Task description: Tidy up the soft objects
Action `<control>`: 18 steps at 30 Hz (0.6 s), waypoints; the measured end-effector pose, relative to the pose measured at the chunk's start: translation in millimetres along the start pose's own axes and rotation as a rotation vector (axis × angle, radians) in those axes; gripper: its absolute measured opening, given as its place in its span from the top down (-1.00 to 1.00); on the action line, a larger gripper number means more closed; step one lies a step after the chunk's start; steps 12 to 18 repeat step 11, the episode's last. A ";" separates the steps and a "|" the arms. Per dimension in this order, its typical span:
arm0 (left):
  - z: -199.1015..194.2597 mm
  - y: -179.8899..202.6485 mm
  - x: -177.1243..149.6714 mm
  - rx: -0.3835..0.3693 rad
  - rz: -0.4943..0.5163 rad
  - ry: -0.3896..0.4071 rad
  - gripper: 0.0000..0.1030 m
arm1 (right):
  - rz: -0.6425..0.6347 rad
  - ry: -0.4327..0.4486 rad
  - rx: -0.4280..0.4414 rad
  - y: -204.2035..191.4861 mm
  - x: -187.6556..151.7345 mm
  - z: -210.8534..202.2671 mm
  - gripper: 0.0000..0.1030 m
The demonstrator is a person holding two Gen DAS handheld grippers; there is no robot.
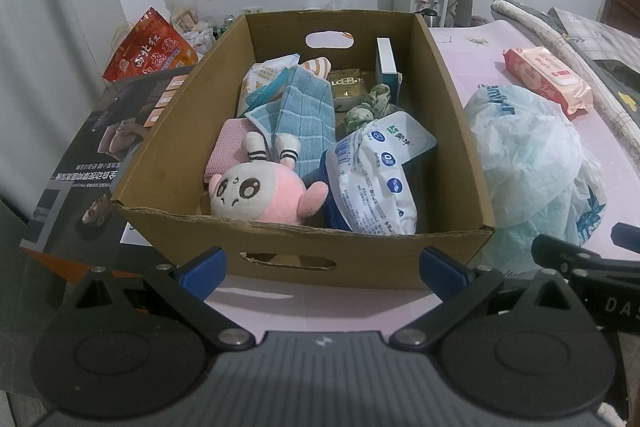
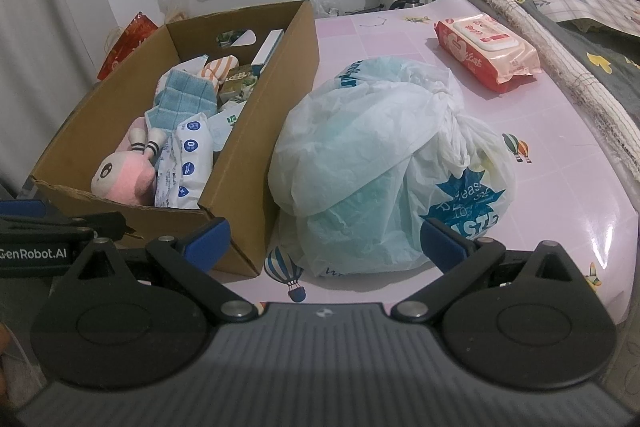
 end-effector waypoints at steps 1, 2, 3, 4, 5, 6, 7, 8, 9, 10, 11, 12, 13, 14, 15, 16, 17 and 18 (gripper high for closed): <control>0.1 0.0 0.0 -0.001 0.000 -0.001 -1.00 | 0.000 0.000 -0.001 -0.1 0.1 0.0 -0.98; 0.1 0.1 -0.1 0.000 0.000 -0.001 -1.00 | 0.000 0.000 0.000 -0.1 0.2 0.1 -0.98; 0.1 0.1 0.0 0.000 0.000 -0.001 -1.00 | 0.000 -0.001 0.000 0.1 0.1 0.1 -0.98; 0.2 0.1 0.0 0.000 0.000 -0.001 -1.00 | 0.001 -0.001 0.001 0.2 0.1 0.0 -0.98; 0.2 0.1 0.0 0.000 0.000 -0.002 -1.00 | 0.001 0.000 0.000 -0.3 0.4 0.2 -0.98; 0.2 0.2 -0.1 0.000 -0.001 -0.002 -1.00 | 0.001 0.000 0.000 -0.2 0.4 0.2 -0.98; 0.0 0.1 -0.2 0.000 -0.001 -0.002 -1.00 | 0.001 -0.001 0.000 0.0 0.2 0.3 -0.98; 0.1 -0.1 -0.7 0.000 -0.002 -0.002 -1.00 | 0.000 -0.001 0.001 -0.2 -0.5 0.6 -0.98; 0.2 -0.1 -0.6 0.001 -0.002 -0.002 -1.00 | 0.000 -0.001 0.001 0.2 -1.0 0.7 -0.97; 0.1 -0.4 -0.8 0.001 -0.003 -0.003 -1.00 | 0.000 -0.001 0.000 0.6 -1.4 0.7 -0.97; 0.2 -0.3 -0.6 0.000 -0.002 -0.002 -1.00 | 0.000 -0.001 0.001 0.4 -1.0 0.8 -0.98; 0.2 -0.3 -0.6 0.000 -0.002 -0.002 -1.00 | 0.000 -0.001 0.001 0.4 -1.0 0.8 -0.98; 0.2 -0.3 -0.6 0.000 -0.002 -0.002 -1.00 | 0.000 -0.001 0.001 0.4 -1.0 0.8 -0.98; 0.2 -0.3 -0.6 0.000 -0.002 -0.002 -1.00 | 0.000 -0.001 0.001 0.4 -1.0 0.8 -0.98; 0.2 -0.3 -0.6 0.000 -0.002 -0.002 -1.00 | 0.000 -0.001 0.001 0.4 -1.0 0.8 -0.98; 0.2 -0.3 -0.6 0.000 -0.002 -0.002 -1.00 | 0.000 -0.001 0.001 0.4 -1.0 0.8 -0.98; 0.2 -0.3 -0.6 0.000 -0.002 -0.002 -1.00 | 0.000 -0.001 0.001 0.4 -1.0 0.8 -0.98; 0.2 -0.3 -0.6 0.000 -0.002 -0.002 -1.00 | 0.000 -0.001 0.001 0.4 -1.0 0.8 -0.98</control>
Point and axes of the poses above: each gripper's, at about its wrist camera, not at the fingertips, and z roughly the way its jaws point, y to its right, x to its top, the point moved 9 cm from there along z, roughly the way its jaws point, and after that the axes turned 12 degrees about -y, right-handed, at the moved point
